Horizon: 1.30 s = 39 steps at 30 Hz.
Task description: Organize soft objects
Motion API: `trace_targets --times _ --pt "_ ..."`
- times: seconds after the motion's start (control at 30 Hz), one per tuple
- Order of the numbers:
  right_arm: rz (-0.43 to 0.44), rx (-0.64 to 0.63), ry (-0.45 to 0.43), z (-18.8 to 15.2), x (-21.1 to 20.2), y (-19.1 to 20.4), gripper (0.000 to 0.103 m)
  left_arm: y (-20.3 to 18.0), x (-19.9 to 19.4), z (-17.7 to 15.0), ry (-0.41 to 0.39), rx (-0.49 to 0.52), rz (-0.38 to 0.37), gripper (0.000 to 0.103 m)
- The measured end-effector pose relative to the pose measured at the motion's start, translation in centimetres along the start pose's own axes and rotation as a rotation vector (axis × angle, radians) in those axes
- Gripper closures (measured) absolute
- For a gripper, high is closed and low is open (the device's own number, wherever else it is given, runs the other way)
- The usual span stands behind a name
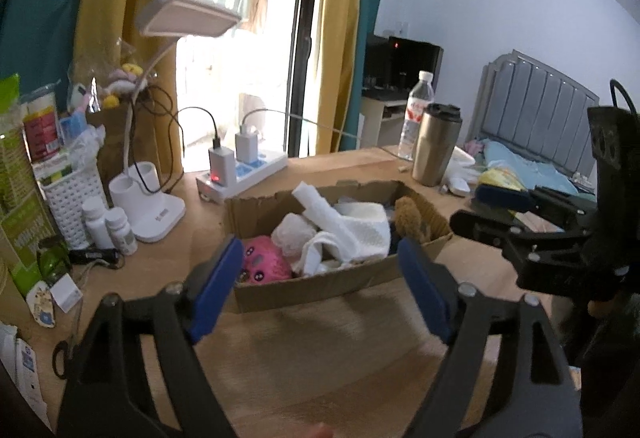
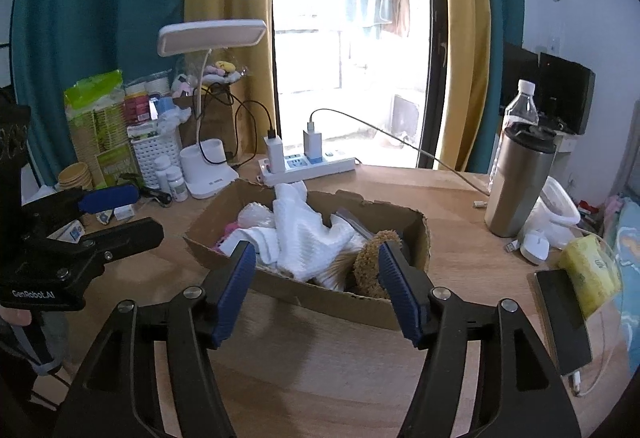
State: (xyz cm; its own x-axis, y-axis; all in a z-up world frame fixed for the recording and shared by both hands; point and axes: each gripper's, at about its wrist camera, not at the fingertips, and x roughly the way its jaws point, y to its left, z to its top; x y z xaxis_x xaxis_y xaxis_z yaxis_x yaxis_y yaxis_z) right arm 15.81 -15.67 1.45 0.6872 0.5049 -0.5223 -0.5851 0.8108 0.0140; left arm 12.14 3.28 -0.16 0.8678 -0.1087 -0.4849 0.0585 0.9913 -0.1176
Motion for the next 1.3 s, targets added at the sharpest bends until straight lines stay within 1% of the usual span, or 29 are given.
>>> trace_targets --times 0.13,0.2,0.23,0.33,0.43,0.57,0.7,0.97,1.13,1.3 --pt "-0.025 -0.009 -0.030 0.1 -1.3 0.5 0.035 -0.2 -1.3 0.1 -0.024 0.009 0.005 0.017" --pt "-0.059 -0.033 -0.057 0.1 -2.2 1.1 0.033 -0.4 -2.2 0.2 -0.049 0.015 0.005 0.012" --pt "-0.064 -0.038 -0.065 0.2 -2.5 1.2 0.031 -0.5 -2.5 0.2 -0.063 0.018 0.005 0.011" --pt "-0.066 -0.039 -0.087 0.3 -3.6 1.5 0.029 -0.9 -3.9 0.4 -0.116 0.029 0.005 0.009" --pt "-0.074 -0.034 -0.113 0.3 -4.7 1.8 0.029 -1.1 -5.0 0.5 -0.140 0.033 0.000 0.007" --pt "-0.092 -0.021 -0.150 0.4 -6.4 2.1 0.029 -1.6 -6.5 0.6 -0.164 0.047 -0.006 0.001" --pt "-0.131 -0.024 -0.194 0.4 -8.5 2.5 0.028 -2.1 -8.1 0.6 -0.209 0.046 -0.016 0.001" --pt "-0.172 -0.019 -0.277 0.2 -12.3 2.5 0.027 -3.5 -10.5 1.0 -0.262 0.069 -0.008 0.001" --pt "-0.202 -0.001 -0.304 -0.2 -14.2 1.9 0.025 -4.3 -11.0 1.2 -0.271 0.080 -0.013 0.001" --pt "-0.213 -0.007 -0.321 -0.3 -15.5 1.7 0.024 -5.3 -12.4 1.3 -0.331 0.078 -0.017 0.001"
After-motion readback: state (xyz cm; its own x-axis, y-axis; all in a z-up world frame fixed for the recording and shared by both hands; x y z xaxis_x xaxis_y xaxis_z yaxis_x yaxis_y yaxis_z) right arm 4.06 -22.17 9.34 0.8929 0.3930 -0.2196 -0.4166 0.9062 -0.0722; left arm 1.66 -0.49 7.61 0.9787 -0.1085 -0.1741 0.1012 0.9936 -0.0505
